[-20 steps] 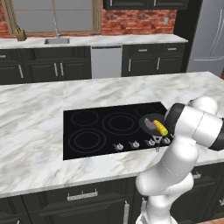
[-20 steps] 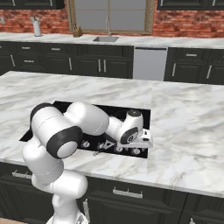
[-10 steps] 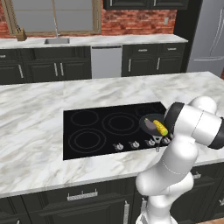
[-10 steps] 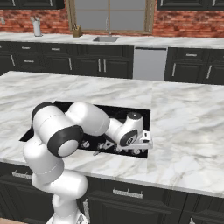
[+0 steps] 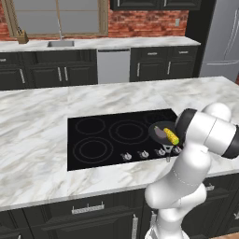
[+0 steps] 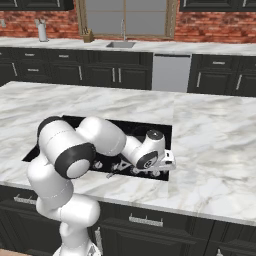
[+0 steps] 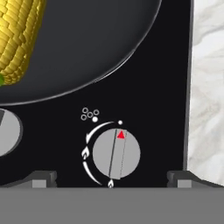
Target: Put the corn and eggplant in the pan. Then turn on the front right burner and set the heat to medium.
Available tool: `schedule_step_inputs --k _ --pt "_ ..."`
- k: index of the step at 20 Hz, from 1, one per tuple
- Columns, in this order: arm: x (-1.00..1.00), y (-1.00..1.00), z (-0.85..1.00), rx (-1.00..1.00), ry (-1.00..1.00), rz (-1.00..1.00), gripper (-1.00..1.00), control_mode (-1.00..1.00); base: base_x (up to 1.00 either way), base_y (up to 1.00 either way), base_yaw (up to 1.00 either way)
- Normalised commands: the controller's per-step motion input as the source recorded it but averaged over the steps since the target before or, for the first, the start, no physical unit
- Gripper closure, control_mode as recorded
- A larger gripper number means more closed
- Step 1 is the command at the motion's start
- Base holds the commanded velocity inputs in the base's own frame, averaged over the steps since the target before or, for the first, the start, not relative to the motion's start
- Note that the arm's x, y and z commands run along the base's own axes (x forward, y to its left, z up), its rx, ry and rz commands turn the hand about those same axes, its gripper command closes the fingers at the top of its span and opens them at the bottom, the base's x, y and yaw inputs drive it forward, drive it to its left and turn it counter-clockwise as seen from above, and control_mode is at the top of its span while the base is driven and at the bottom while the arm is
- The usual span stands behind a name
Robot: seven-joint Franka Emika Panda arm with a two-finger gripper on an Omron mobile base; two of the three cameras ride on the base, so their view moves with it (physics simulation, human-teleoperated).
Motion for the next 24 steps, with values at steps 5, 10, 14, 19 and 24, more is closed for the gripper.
schedule_step_inputs --k 5,10,14,19,24 --pt "0.06 -0.02 0.0 0.0 0.0 0.0 -1.0 -1.0 0.0 0.0 0.0" --pt "0.0 0.0 0.0 0.0 0.0 0.0 -1.0 -1.0 0.0 0.0 0.0" --pt "0.0 0.0 -0.01 0.0 0.0 0.0 -1.0 -1.0 0.0 0.0 0.0" --pt "0.04 0.0 -0.13 0.0 0.0 0.0 -1.0 -1.0 0.0 0.0 0.0" --pt "0.08 0.0 -0.07 0.0 0.0 0.0 -1.0 -1.0 0.0 0.0 0.0"
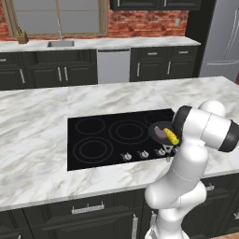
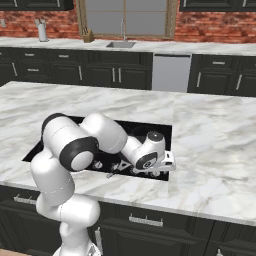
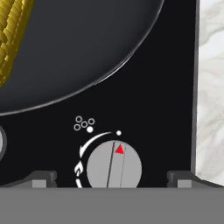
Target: Put the corn and eggplant in the pan. Then turn on the front right burner and set the heat to medium.
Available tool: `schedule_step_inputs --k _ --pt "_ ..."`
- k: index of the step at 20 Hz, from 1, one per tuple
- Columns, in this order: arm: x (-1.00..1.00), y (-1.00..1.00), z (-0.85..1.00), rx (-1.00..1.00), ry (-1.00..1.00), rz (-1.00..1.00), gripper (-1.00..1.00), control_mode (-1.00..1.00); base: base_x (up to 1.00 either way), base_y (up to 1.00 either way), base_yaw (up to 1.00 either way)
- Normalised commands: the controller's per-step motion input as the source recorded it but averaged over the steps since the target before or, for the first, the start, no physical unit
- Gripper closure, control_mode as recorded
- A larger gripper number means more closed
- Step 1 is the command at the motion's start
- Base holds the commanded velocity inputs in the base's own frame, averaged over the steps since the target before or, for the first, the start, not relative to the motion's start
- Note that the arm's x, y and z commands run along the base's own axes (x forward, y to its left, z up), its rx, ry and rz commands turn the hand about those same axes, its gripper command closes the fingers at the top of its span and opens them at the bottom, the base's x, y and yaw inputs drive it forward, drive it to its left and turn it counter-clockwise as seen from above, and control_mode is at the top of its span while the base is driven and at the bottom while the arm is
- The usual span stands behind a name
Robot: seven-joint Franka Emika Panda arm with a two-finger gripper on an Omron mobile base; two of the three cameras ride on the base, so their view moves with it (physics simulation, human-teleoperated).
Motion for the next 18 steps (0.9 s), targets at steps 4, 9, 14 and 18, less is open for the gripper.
schedule_step_inputs --k 4,9,14,18 --pt "0.0 0.0 0.0 0.0 0.0 0.0 -1.0 -1.0 0.0 0.0 0.0" --pt "0.02 0.0 -0.1 0.0 0.0 0.0 -1.0 -1.0 0.0 0.0 0.0" --pt "0.08 0.0 -0.03 0.0 0.0 0.0 -1.0 -1.0 0.0 0.0 0.0" --pt "0.12 0.0 0.0 0.0 0.0 0.0 -1.0 -1.0 0.0 0.0 0.0"
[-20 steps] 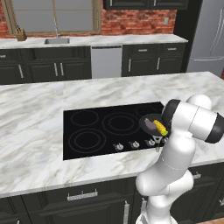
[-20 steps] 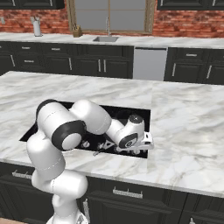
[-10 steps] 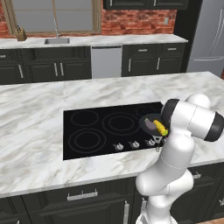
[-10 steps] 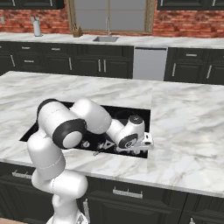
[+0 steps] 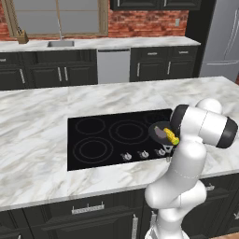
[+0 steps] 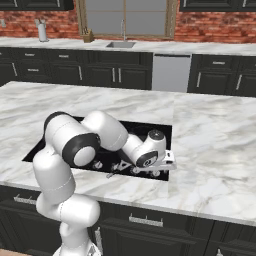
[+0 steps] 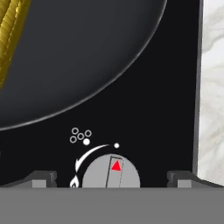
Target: Put the corn and eggplant in the pan. Then turn on the front right burner and set the heat to medium.
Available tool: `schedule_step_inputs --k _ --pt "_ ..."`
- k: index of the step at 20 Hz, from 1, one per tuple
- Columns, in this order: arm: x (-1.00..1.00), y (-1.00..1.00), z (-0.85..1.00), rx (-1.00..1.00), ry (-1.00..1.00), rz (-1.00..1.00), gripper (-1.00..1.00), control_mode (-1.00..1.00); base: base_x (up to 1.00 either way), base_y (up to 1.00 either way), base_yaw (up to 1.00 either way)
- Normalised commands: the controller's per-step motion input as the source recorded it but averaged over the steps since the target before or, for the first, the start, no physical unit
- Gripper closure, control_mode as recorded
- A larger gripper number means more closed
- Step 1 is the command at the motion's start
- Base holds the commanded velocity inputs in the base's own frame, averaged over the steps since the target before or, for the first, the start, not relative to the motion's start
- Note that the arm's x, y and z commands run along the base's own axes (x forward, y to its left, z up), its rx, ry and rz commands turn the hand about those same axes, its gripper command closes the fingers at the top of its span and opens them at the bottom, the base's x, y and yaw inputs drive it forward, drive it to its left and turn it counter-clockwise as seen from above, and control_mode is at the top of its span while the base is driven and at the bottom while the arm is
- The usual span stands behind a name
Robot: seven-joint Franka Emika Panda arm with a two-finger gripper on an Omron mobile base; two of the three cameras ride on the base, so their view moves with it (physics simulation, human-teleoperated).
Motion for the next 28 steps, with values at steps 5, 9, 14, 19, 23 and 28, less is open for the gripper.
schedule_step_inputs --k 5,9,14,19,23,28 --pt "0.0 0.0 0.0 0.0 0.0 0.0 1.0 -1.0 0.0 0.0 0.0" --pt "0.0 0.0 0.0 0.0 0.0 0.0 1.0 -1.0 0.0 0.0 0.0" --pt "0.0 0.0 0.0 0.0 0.0 0.0 1.0 -1.0 0.0 0.0 0.0" --pt "0.0 0.0 -0.03 0.0 0.0 0.02 1.0 -1.0 0.0 0.0 0.0" --pt "0.0 0.0 -0.06 0.01 0.0 0.12 1.0 -1.0 0.0 0.0 0.0" --pt "0.0 0.0 -0.09 0.02 0.0 0.25 1.0 -1.0 0.0 0.0 0.0"
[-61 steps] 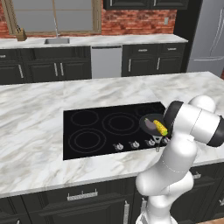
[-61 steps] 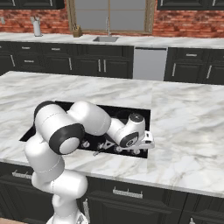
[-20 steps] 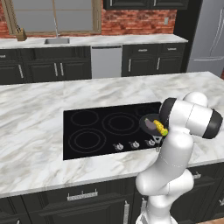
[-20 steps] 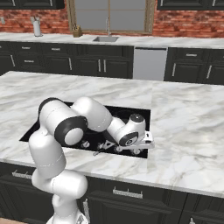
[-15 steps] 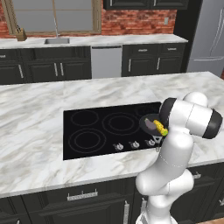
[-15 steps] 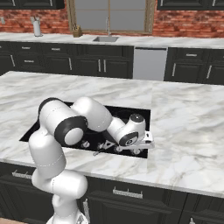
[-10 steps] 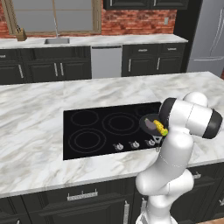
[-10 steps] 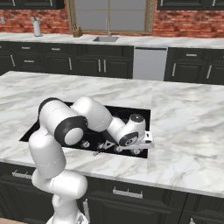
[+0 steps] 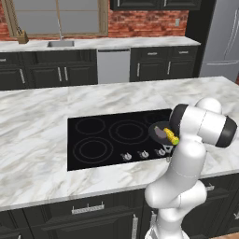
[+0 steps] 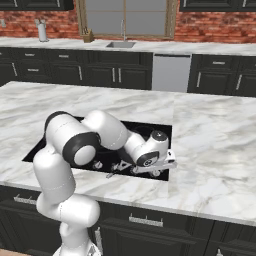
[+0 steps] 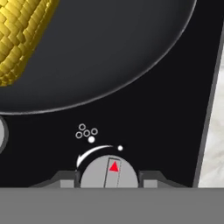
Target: Put the corn and eggplant in the pan. Then turn on the front right burner and set the heat to medium.
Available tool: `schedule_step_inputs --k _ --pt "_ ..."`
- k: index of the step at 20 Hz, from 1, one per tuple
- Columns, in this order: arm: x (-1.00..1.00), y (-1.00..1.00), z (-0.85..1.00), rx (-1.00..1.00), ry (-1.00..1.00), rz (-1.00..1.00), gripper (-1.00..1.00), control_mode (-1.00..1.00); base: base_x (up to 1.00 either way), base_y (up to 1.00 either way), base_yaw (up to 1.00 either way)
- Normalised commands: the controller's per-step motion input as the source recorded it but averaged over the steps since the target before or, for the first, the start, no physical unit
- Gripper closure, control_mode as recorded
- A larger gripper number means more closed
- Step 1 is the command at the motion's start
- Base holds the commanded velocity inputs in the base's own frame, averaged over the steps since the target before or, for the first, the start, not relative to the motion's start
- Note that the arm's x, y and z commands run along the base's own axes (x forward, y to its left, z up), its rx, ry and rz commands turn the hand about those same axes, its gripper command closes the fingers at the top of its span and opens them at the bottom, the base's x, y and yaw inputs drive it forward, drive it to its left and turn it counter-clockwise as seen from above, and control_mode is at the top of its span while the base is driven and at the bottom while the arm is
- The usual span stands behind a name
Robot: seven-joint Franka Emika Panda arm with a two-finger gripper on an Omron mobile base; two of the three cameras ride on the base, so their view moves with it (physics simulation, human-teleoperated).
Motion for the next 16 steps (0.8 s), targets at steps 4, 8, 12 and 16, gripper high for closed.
schedule_step_inputs --k 4,8,12,16 --pt "0.0 0.0 -0.06 0.01 0.0 0.25 1.0 -1.0 0.0 0.0 0.0" --pt "0.0 0.0 -0.04 0.0 0.0 0.25 1.0 -1.0 0.0 0.0 0.0" --pt "0.0 0.0 -0.02 0.0 0.01 0.23 1.0 -1.0 0.0 0.0 0.0" --pt "0.0 0.0 0.0 0.0 0.0 0.23 1.0 -1.0 0.0 0.0 0.0"
